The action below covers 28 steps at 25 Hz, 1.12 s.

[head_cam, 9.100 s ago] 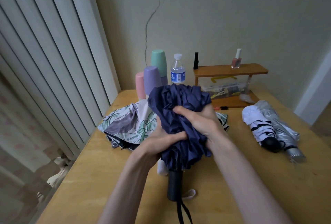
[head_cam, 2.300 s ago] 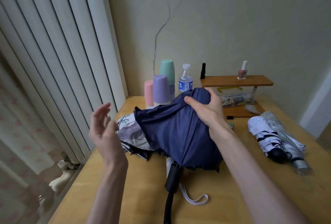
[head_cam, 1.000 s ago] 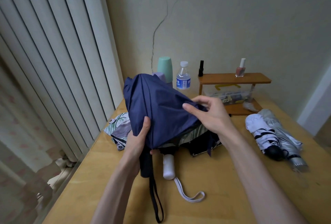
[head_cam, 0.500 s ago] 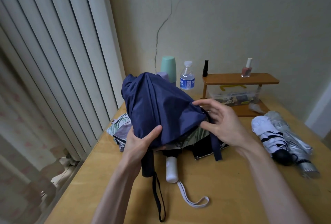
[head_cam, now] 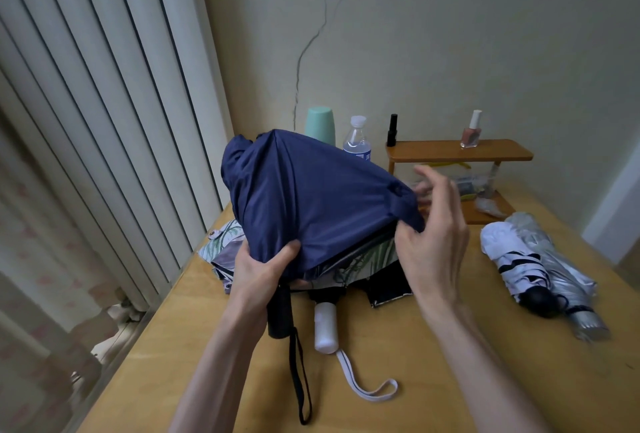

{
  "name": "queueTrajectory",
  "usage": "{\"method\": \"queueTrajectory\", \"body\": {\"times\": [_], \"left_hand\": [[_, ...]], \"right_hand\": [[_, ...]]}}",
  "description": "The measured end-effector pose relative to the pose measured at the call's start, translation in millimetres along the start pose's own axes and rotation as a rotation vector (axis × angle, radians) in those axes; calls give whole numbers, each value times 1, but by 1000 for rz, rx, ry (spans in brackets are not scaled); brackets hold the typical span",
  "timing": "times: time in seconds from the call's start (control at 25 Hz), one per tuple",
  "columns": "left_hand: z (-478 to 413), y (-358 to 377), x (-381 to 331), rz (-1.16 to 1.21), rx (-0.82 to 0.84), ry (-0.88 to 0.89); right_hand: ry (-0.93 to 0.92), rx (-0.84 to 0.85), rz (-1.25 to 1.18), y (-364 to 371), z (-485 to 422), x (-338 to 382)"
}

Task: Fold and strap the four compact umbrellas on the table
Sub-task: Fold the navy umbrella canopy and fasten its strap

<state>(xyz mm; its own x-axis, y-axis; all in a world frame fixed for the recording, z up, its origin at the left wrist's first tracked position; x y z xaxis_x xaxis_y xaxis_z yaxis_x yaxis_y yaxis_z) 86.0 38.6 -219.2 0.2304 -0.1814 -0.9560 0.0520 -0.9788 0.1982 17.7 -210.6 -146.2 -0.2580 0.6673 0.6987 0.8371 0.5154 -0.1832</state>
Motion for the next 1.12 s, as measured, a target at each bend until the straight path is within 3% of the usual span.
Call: {"method": "queueTrajectory", "body": {"times": [0.12, 0.16, 0.36, 0.52, 0.68, 0.92, 1.04, 1.12], "left_hand": [[1, 2, -4, 13, 35, -3], [1, 1, -5, 23, 48, -7], [8, 9, -7, 131, 91, -20], [10, 12, 4, 228, 47, -52], [11, 15, 1, 163, 84, -31], [11, 16, 4, 159, 99, -1], [11, 17, 3, 173, 58, 30], [11, 15, 2, 163, -16, 67]], "right_hand": [[485, 273, -354, 17, -4, -20], [534, 323, -379, 18, -6, -26], [543, 427, -507, 19, -9, -22], [534, 521, -470, 27, -3, -17], [552, 650, -439, 27, 3, -13], [502, 530, -313, 25, -9, -38], [352, 411, -211, 23, -5, -27], [118, 204, -1, 15, 4, -12]]}}
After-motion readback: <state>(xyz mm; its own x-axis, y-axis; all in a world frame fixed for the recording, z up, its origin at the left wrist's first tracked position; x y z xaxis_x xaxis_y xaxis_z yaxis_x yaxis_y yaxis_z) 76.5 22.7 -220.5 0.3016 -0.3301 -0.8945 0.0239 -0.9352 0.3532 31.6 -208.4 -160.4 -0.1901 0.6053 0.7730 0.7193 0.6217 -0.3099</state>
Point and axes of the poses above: each hand's wrist, its own z-axis away from the middle knuckle, its own y-axis out of the palm, x = y × z, the point moved 5 cm from there along -z, towards the middle knuckle, and after that the axes turned 12 degrees about y, right-handed, at the moved point
